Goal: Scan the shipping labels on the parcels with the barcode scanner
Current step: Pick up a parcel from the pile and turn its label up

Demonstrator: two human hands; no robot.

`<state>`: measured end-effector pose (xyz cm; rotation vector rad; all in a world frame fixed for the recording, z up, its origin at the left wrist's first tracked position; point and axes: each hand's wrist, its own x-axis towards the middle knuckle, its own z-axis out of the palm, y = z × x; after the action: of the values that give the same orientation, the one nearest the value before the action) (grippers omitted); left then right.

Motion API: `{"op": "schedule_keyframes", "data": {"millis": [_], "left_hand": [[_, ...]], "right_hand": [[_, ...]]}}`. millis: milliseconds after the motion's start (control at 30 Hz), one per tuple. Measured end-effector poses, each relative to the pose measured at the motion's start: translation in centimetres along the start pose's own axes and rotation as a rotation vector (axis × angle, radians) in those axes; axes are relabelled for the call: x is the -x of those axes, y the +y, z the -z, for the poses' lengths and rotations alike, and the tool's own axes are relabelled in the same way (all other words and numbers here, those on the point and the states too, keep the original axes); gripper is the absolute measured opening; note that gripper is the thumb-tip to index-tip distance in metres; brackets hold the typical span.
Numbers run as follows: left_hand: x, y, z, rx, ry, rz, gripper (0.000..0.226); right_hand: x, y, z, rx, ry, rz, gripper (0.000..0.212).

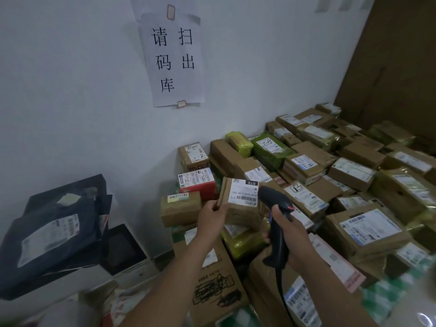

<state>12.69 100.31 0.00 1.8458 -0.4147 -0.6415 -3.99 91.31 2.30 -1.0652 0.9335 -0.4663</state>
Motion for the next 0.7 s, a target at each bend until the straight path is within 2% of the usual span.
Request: {"op": "schedule_keyframes", "data": {"millis": [167,267,333,467,567,700], "left_hand": [[2.2,-0.4,3.1,0.275,0.084,0.054,0.024],[3.2,-1.7,5.6,0.409,0.047,0.147,0.030],[3.9,-3.2,7.1,0.367,0.042,0.174,0.030],[5.5,-6.4,9.0,0.379,0.143,0.173,0.017],[6.3,-8.6,10.1,0.267,0.201,0.135,0.015],[6.3,-11.1,11.3,0.230,0.146,0.128,0.019]], "right_hand": [[1.9,0.9,-2.5,0.000,0.006,0.068,0.039],[3.1,1.3,-4.5,0.004,0.006,0.076,0.038],[3.5,2.0,-5.7,0.055,0.007,0.050,0.042],[4.3,3.5,-8.2,0.176,-0.004,-0.012,0.043],[4.9,4.8,-10.0,0.319,0.013,-0.008,0.041],[5.1,6.0,-11.8,0.438,0.037,0.049,0.030]]}}
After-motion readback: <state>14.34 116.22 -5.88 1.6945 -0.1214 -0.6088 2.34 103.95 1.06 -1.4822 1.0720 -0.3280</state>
